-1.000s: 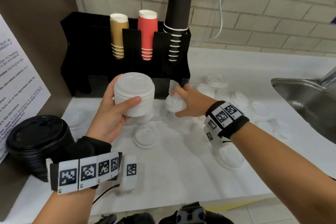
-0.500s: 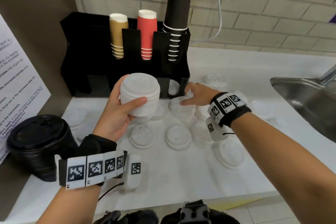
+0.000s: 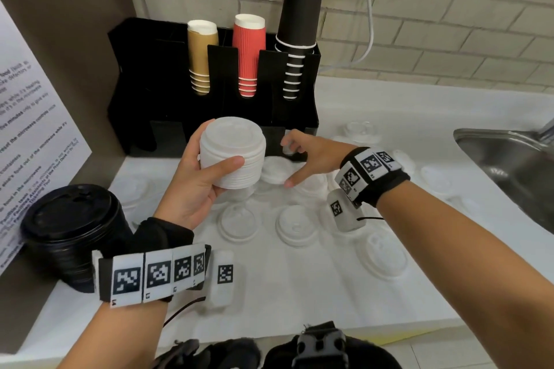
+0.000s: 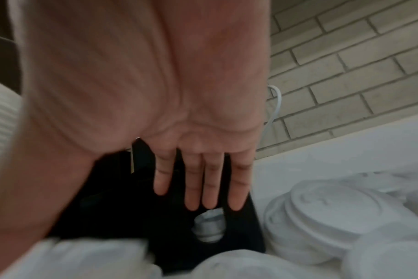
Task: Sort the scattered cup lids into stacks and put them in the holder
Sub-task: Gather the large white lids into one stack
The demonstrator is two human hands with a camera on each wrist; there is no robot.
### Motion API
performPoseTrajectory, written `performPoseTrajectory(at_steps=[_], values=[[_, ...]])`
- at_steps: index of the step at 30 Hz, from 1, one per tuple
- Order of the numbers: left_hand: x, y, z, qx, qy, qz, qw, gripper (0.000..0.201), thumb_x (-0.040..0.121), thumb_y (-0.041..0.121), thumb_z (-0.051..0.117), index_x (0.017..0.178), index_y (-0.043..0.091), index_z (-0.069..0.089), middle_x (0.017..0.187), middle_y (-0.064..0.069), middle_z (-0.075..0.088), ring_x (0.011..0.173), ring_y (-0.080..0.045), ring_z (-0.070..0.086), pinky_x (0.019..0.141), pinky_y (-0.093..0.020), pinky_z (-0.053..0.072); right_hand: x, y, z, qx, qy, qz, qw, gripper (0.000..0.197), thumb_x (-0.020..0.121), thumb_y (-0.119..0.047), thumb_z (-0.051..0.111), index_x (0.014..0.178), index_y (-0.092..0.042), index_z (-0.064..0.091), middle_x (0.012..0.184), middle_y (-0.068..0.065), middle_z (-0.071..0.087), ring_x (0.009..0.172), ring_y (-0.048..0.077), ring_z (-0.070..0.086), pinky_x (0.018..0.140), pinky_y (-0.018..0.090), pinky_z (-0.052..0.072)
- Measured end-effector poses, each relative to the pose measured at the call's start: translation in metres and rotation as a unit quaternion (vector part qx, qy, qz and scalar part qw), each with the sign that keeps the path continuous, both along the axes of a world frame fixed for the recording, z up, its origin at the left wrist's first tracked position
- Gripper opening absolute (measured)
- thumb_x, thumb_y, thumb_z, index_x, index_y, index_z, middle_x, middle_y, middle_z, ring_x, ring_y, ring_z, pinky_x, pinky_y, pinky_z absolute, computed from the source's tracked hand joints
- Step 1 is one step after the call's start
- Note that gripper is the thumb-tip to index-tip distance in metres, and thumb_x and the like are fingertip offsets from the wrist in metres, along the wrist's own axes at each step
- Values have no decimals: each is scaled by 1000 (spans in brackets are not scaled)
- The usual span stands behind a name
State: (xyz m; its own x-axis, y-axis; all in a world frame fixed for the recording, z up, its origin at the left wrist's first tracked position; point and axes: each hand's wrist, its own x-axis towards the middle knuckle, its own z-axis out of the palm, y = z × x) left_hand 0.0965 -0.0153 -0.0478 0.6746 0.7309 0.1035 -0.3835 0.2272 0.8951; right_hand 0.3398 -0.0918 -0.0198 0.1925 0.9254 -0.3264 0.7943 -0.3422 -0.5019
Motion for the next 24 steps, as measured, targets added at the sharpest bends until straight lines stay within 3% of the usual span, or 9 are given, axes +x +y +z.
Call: performPoseTrajectory(at_steps=[4, 10, 14, 18, 22, 24], values=[[0, -2, 1, -2, 5, 4, 1000, 69, 68, 12, 80, 126, 39, 54, 127, 8, 61, 118, -15, 60, 76, -24, 56, 11, -2, -7, -120, -138, 6, 983, 92, 67, -35, 86, 141, -19, 34, 142, 3, 42, 127, 22, 45, 96, 27, 37], [-2, -6, 2, 0, 6, 2, 1000, 70, 68, 11, 73, 129, 37, 52, 129, 7, 61, 118, -14, 60, 77, -23, 56, 12, -5, -17, -117, -160, 14, 980, 90, 67, -25, 86, 139, -22, 32, 134, 9, 43, 116, 26, 48, 86, 30, 41], [-4, -6, 3, -2, 6, 7, 1000, 70, 69, 10, 71, 131, 35, 50, 132, 4, 59, 121, -16, 59, 77, -24, 56, 15, -8, 1, -136, -88, 38, 986, 95, 65, -21, 87, 138, -37, 27, 130, 1, 37, 117, 23, 47, 93, 36, 47], [-3, -6, 3, 1, 8, 4, 1000, 70, 70, 10, 71, 132, 35, 50, 132, 4, 58, 121, -17, 58, 77, -24, 56, 14, -11, 17, -85, -61, 63, 992, 84, 67, -24, 86, 133, -40, 35, 124, -2, 36, 116, 20, 43, 97, 37, 46], [-3, -6, 0, -4, 10, -2, 1000, 69, 73, 8, 76, 131, 35, 51, 129, 6, 60, 119, -15, 60, 78, -24, 56, 19, -23, 36, 29, 79, 1, 996, 68, 72, -20, 82, 124, -40, 42, 118, 1, 47, 96, 15, 57, 76, 20, 46], [0, -8, 0, -7, 13, -5, 1000, 69, 71, 8, 74, 131, 35, 51, 127, 7, 61, 119, -15, 60, 78, -24, 56, 16, -30, 42, 97, 179, -46, 978, 61, 75, -15, 79, 120, -39, 45, 115, 3, 52, 87, 12, 63, 71, 20, 50]])
